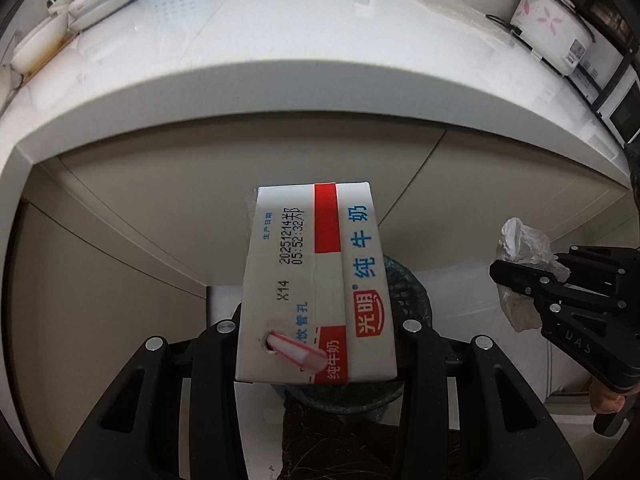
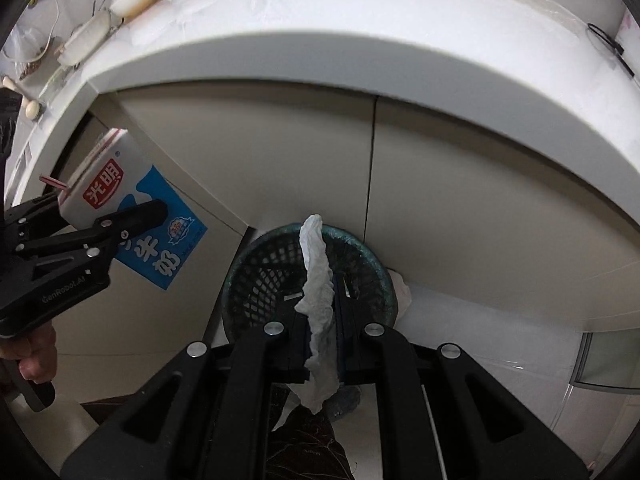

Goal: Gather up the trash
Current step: 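Open right tool to drop tissue while left tool drops milk carton into bin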

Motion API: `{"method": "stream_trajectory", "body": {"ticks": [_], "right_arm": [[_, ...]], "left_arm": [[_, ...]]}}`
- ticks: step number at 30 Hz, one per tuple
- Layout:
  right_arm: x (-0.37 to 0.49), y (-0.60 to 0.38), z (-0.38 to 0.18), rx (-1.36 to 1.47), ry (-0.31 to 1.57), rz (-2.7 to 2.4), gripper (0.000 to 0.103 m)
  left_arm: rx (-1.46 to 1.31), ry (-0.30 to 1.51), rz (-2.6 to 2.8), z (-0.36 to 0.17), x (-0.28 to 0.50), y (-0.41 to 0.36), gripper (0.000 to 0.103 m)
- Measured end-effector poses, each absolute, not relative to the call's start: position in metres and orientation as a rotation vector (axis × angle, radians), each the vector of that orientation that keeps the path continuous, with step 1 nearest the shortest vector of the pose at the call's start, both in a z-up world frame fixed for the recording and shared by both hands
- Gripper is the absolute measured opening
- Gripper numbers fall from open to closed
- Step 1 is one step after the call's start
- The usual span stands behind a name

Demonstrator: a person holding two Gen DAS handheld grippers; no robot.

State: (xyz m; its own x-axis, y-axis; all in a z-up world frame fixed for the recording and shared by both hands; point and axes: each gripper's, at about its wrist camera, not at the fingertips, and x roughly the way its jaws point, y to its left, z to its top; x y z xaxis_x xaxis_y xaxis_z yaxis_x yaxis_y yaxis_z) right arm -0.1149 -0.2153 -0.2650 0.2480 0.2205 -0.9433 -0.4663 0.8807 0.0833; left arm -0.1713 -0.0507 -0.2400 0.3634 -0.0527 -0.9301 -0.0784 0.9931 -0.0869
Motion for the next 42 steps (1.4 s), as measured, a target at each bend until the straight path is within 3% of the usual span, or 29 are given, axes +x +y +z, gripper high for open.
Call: {"method": "stream_trajectory", "body": {"ticks": [14, 20, 26, 28, 33, 42], "right_arm": [[-0.098, -0.19, -0.332, -0.255, 1.396, 0.466, 0.008], [-0.096, -0.177, -0.348, -0.255, 1.43, 0.481, 0.014], [-0.101, -0.165, -0.358, -0.226, 1.448, 0.475, 0.036], [-0.101, -0.162, -0.359, -0.22, 1.453, 0.467, 0.055], [-0.103, -0.158, -0.354, -0.215, 1.42, 0.451, 0.078], [-0.107, -0.196, -0.322, -0.18, 1.332, 0.363, 0.095]], "left_arm": [[-0.163, 1.249, 0.035, -0.261, -0.17, -0.034, 0.039], [-0.155, 1.242, 0.008, -0.269, -0.162, -0.03, 0.039], [-0.149, 1.268, -0.006, -0.275, -0.157, -0.03, 0.039], [-0.144, 1.274, -0.011, -0.277, -0.154, -0.031, 0.039], [-0.132, 1.286, -0.02, -0.278, -0.147, -0.032, 0.039], [-0.104, 1.305, -0.089, -0.296, -0.126, -0.065, 0.039]]}}
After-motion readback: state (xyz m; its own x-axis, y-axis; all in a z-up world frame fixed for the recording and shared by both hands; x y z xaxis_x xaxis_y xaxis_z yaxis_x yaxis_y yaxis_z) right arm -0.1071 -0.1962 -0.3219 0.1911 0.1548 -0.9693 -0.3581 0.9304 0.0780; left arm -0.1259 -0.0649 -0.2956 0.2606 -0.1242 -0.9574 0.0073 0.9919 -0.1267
